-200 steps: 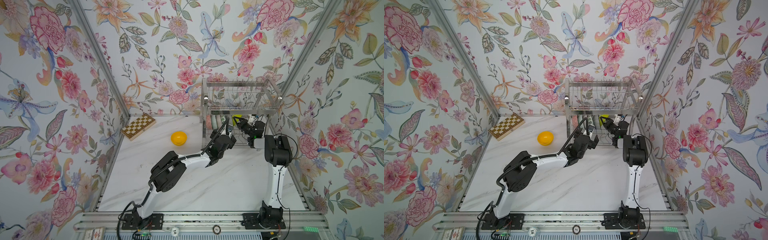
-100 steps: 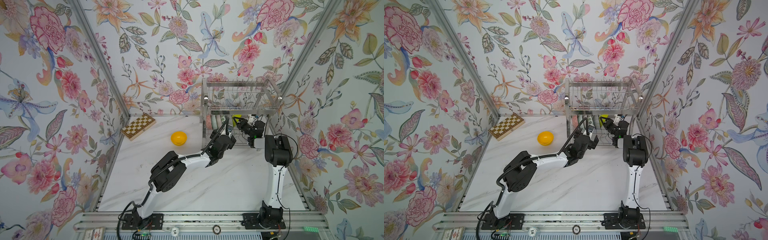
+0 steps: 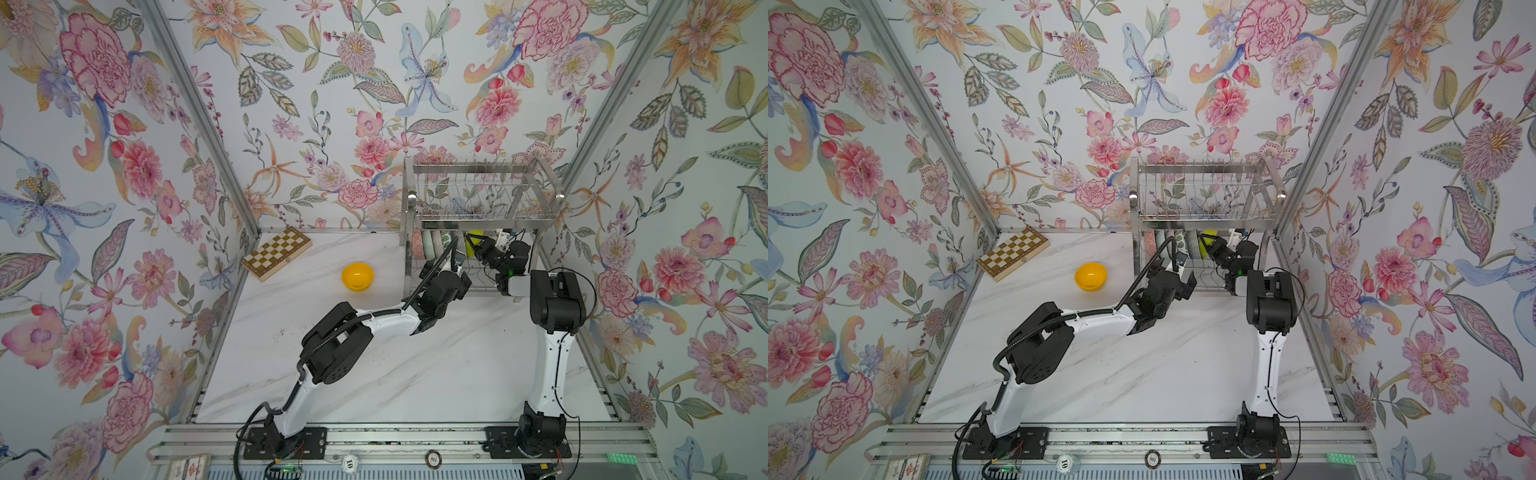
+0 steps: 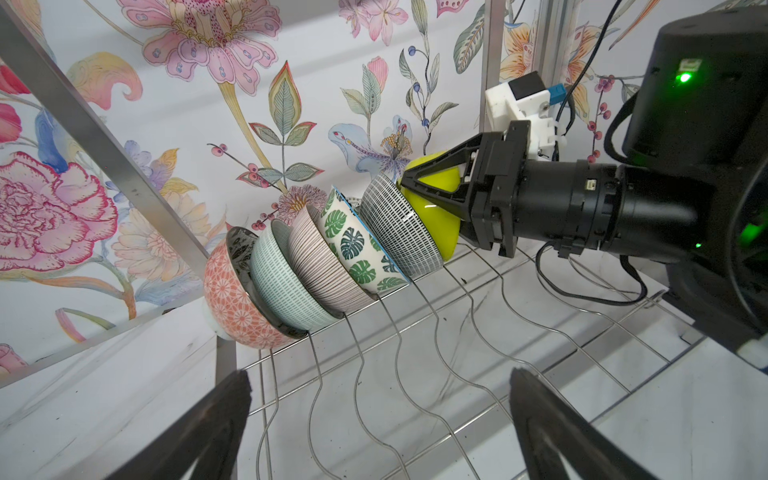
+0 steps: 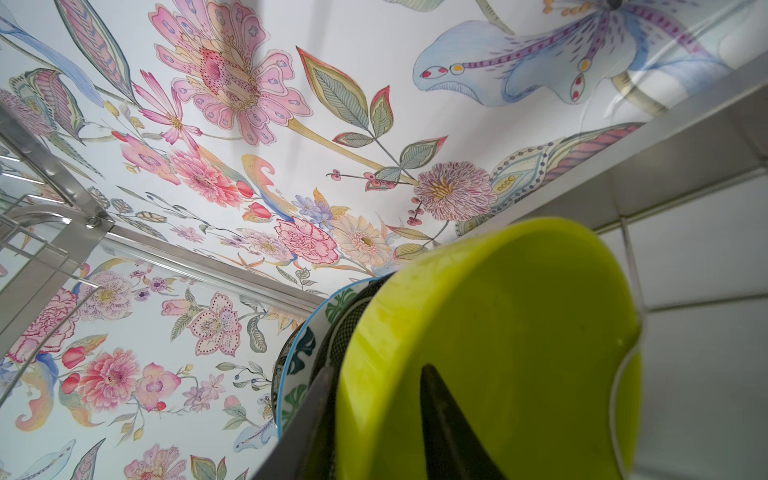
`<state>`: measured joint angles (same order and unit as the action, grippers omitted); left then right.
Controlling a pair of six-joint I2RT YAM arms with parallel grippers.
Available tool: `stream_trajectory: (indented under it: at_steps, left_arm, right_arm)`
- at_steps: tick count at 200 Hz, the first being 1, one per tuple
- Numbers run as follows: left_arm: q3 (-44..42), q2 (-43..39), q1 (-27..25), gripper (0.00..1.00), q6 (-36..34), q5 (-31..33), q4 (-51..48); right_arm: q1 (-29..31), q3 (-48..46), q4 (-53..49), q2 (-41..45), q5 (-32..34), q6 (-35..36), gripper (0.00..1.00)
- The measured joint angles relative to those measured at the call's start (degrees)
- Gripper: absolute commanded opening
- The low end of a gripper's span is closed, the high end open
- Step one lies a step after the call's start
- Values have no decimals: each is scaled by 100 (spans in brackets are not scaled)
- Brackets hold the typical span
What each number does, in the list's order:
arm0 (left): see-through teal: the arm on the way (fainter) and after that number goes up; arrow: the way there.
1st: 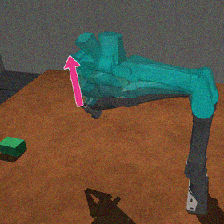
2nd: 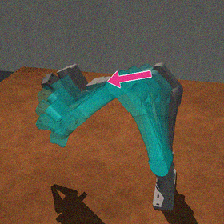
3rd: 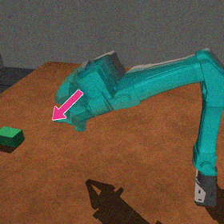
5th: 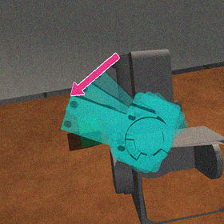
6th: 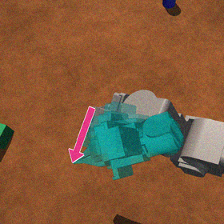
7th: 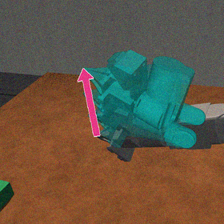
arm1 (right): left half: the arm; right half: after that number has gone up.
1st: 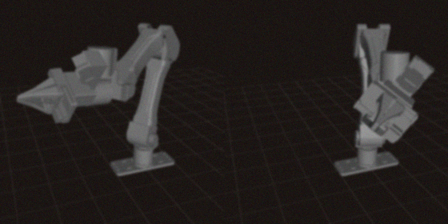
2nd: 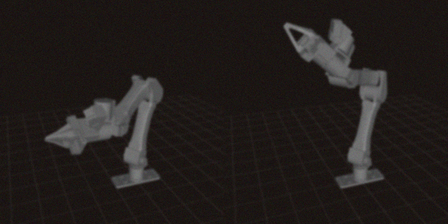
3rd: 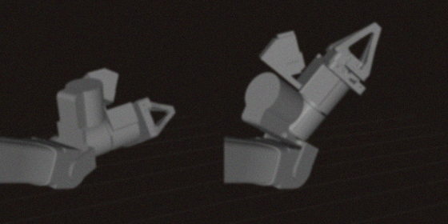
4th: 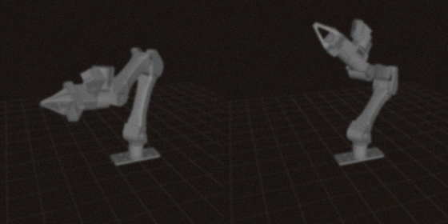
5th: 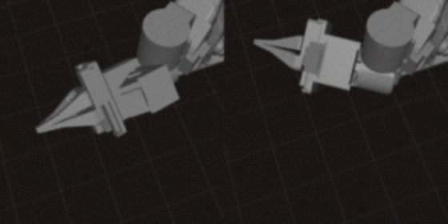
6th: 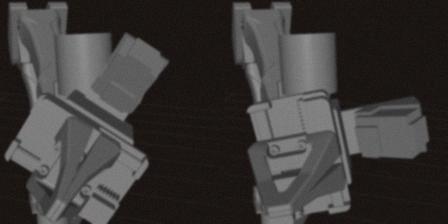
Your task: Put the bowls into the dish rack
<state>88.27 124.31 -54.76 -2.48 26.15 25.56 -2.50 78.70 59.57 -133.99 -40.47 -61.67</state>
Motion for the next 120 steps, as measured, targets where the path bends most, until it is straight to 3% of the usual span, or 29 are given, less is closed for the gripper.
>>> stream_trajectory:
  at_steps: [120]
  left_arm:
    - [-79, -2, -33, 99, 20, 4, -4]
  right_arm:
    - [-39, -164, -111, 374, 57, 101, 38]
